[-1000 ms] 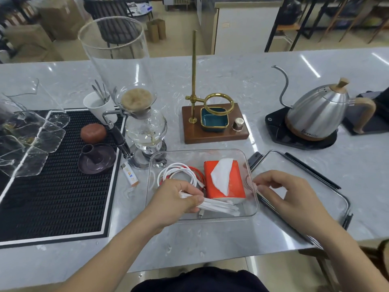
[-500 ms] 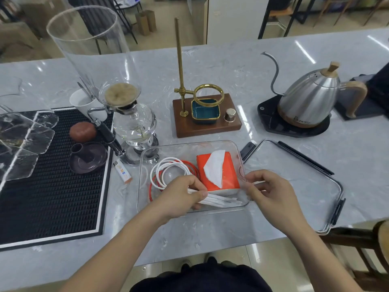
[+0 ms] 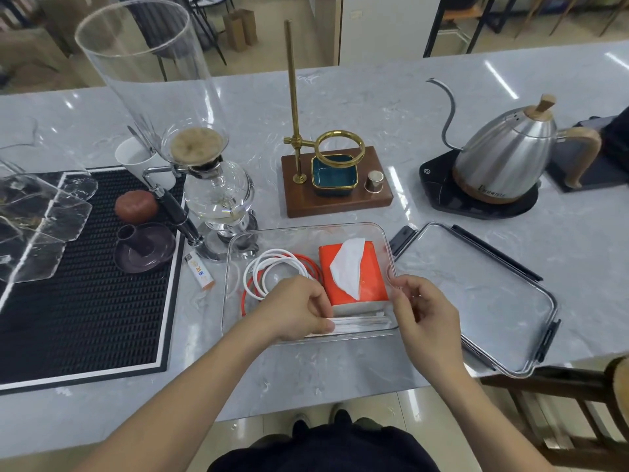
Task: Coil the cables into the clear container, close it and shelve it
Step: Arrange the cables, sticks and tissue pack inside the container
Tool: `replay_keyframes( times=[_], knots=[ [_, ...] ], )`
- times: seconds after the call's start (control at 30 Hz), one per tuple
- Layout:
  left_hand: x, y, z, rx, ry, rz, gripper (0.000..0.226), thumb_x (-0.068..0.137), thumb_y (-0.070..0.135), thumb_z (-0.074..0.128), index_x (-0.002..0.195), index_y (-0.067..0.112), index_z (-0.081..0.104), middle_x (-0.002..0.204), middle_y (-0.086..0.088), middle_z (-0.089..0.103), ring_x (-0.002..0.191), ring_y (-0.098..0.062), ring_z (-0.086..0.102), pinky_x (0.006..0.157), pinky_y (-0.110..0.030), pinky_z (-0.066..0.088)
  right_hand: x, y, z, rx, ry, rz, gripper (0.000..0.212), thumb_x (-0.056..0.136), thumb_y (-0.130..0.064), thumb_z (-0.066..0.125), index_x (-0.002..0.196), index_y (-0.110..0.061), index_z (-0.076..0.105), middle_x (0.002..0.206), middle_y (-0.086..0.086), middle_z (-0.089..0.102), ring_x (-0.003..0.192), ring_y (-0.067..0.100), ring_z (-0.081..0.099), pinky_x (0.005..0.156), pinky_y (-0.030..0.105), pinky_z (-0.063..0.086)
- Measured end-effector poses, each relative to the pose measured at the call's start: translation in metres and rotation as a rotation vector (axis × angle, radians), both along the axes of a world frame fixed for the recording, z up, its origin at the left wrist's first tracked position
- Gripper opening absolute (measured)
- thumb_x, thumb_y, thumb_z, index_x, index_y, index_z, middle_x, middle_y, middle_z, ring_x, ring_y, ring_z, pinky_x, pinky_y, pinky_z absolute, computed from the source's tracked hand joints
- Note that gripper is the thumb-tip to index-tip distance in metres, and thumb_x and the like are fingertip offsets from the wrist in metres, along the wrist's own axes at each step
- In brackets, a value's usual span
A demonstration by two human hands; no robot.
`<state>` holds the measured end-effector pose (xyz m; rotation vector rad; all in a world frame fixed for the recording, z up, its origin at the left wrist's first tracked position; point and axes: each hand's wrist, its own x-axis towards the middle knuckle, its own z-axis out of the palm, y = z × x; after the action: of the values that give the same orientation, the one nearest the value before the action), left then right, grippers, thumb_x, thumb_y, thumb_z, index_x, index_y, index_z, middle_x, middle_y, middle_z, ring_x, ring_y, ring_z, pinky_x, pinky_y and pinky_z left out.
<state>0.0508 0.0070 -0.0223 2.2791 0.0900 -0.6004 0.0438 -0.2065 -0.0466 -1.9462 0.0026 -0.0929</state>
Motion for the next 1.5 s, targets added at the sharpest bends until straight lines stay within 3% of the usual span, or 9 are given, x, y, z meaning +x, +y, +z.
replay_keyframes(
  times=[0.1,0.33,0.43,0.53,0.63,0.87,1.1,1.27,1.5],
  knots=[
    [0.002,0.005,-0.003,-0.096,0.079,0.005,0.014,0.072,0.014,0.085,0.078,0.012,0.072,0.069,-0.001,0.073,0.065,-0.009,0.068,0.069,-0.023,0.054,-0.001,0.001,-0.002,0.033,-0.005,-0.014,0.019,0.092,-0.006,0.063,0.094,-0.024,0.068,0.065,0.015,0.056,0.053,0.011,0.045,0.050,0.016,0.037],
    [0.001,0.010,-0.013,-0.232,0.116,0.026,0.011,0.073,0.005,0.083,0.075,0.002,0.073,0.076,-0.012,0.076,0.070,-0.014,0.069,0.074,-0.026,0.057,-0.003,0.001,-0.002,0.068,-0.009,-0.006,0.020,0.093,-0.008,0.061,0.094,-0.027,0.068,0.065,0.018,0.056,0.052,0.009,0.044,0.049,0.016,0.036],
    [0.003,0.010,-0.014,-0.164,0.066,-0.036,0.011,0.071,0.011,0.085,0.075,0.006,0.077,0.079,-0.007,0.077,0.071,-0.012,0.068,0.079,-0.031,0.057,-0.003,0.000,-0.004,0.075,-0.016,-0.005,0.025,0.093,-0.007,0.061,0.094,-0.030,0.068,0.066,0.020,0.058,0.053,0.019,0.048,0.050,0.020,0.038],
    [0.004,0.008,-0.011,-0.059,-0.004,-0.105,0.010,0.071,0.018,0.085,0.074,0.012,0.079,0.075,0.001,0.076,0.067,-0.006,0.066,0.072,-0.025,0.053,-0.003,0.000,-0.004,0.083,-0.020,-0.005,0.027,0.093,-0.005,0.061,0.094,-0.031,0.068,0.068,0.021,0.060,0.059,0.031,0.052,0.052,0.024,0.040],
    [0.006,0.008,-0.010,0.062,-0.058,-0.206,0.010,0.072,0.023,0.084,0.076,0.014,0.080,0.075,0.005,0.076,0.069,-0.006,0.067,0.070,-0.023,0.052,-0.003,0.000,-0.004,0.080,-0.018,-0.004,0.027,0.092,-0.005,0.060,0.094,-0.030,0.069,0.070,0.021,0.062,0.060,0.033,0.053,0.051,0.024,0.040],
    [0.010,0.006,-0.011,0.182,-0.139,-0.334,0.013,0.070,0.033,0.080,0.070,0.020,0.078,0.072,0.009,0.071,0.068,-0.004,0.061,0.069,-0.034,0.054,-0.003,0.001,-0.002,0.093,-0.029,-0.002,0.029,0.092,-0.006,0.062,0.092,-0.034,0.068,0.070,0.020,0.063,0.060,0.031,0.054,0.051,0.024,0.040],
    [0.010,0.002,-0.008,0.221,-0.213,-0.359,0.023,0.070,0.039,0.078,0.067,0.017,0.074,0.063,0.007,0.070,0.059,-0.006,0.058,0.060,-0.026,0.049,-0.004,0.002,-0.001,0.095,-0.022,-0.010,0.027,0.092,-0.006,0.062,0.092,-0.032,0.069,0.072,0.023,0.063,0.061,0.033,0.054,0.051,0.024,0.040],
    [0.012,0.003,-0.007,0.197,-0.163,-0.362,0.021,0.072,0.037,0.080,0.072,0.016,0.077,0.067,0.006,0.073,0.062,-0.008,0.061,0.061,-0.025,0.048,-0.004,0.001,0.000,0.103,-0.026,0.000,0.026,0.092,-0.008,0.062,0.091,-0.032,0.070,0.070,0.021,0.063,0.054,0.019,0.050,0.051,0.020,0.039],
    [0.013,0.015,0.001,0.087,-0.104,-0.407,0.006,0.074,0.020,0.079,0.078,0.015,0.079,0.066,0.013,0.067,0.063,-0.002,0.061,0.057,-0.010,0.042,-0.004,0.002,-0.001,0.120,-0.016,-0.013,0.028,0.092,-0.005,0.062,0.091,-0.032,0.070,0.072,0.021,0.065,0.064,0.034,0.056,0.053,0.023,0.041]
  ],
)
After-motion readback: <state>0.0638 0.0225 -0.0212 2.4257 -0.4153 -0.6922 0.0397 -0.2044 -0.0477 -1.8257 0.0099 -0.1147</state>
